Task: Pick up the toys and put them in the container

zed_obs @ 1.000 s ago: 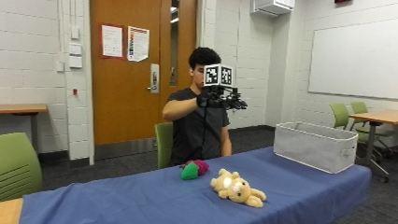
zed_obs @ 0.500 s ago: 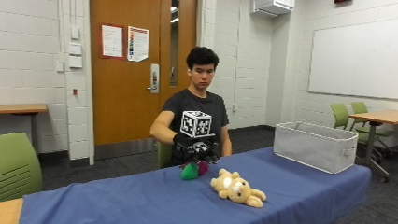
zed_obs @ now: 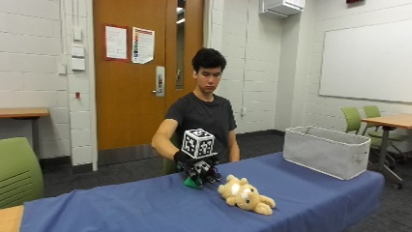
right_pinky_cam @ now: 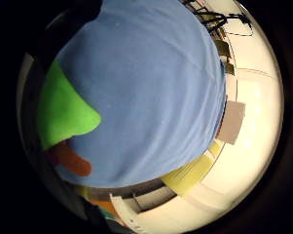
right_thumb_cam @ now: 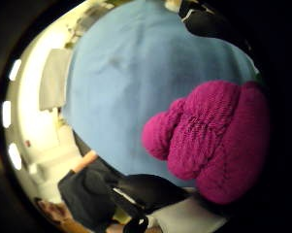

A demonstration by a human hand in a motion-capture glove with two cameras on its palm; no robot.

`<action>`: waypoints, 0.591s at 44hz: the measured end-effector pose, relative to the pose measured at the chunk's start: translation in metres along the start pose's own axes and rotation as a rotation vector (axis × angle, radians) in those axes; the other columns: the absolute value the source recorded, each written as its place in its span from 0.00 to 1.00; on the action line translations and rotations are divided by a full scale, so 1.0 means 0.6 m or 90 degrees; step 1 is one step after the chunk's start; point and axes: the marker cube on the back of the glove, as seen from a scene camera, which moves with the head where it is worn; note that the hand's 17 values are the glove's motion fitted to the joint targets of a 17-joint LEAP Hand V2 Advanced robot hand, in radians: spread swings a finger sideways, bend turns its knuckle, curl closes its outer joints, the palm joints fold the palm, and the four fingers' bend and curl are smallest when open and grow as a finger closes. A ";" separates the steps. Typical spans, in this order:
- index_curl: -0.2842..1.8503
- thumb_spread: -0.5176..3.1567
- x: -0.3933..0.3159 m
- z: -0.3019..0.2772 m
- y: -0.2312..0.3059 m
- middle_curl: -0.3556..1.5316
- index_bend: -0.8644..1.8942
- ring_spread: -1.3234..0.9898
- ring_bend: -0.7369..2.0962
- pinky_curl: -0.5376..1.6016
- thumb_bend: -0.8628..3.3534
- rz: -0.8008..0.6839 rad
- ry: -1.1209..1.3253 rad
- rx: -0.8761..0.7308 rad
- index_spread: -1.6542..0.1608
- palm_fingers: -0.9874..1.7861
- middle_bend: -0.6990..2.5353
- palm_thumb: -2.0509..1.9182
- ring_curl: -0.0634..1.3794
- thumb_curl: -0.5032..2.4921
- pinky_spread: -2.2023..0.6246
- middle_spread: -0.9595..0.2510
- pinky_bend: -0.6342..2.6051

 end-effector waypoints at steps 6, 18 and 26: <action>0.36 0.33 0.008 0.003 0.000 0.35 0.45 0.46 0.31 0.43 0.18 0.000 0.002 0.004 0.71 0.33 0.25 0.49 0.20 0.23 0.74 0.66 0.47; 0.37 0.38 0.006 -0.001 -0.001 0.32 0.49 0.41 0.36 0.43 0.21 0.013 -0.047 0.032 0.70 0.43 0.25 0.54 0.22 0.25 0.69 0.62 0.50; 0.39 0.44 0.000 -0.020 -0.005 0.32 0.55 0.36 0.42 0.40 0.25 0.013 -0.055 0.086 0.70 0.58 0.28 0.61 0.24 0.28 0.67 0.59 0.45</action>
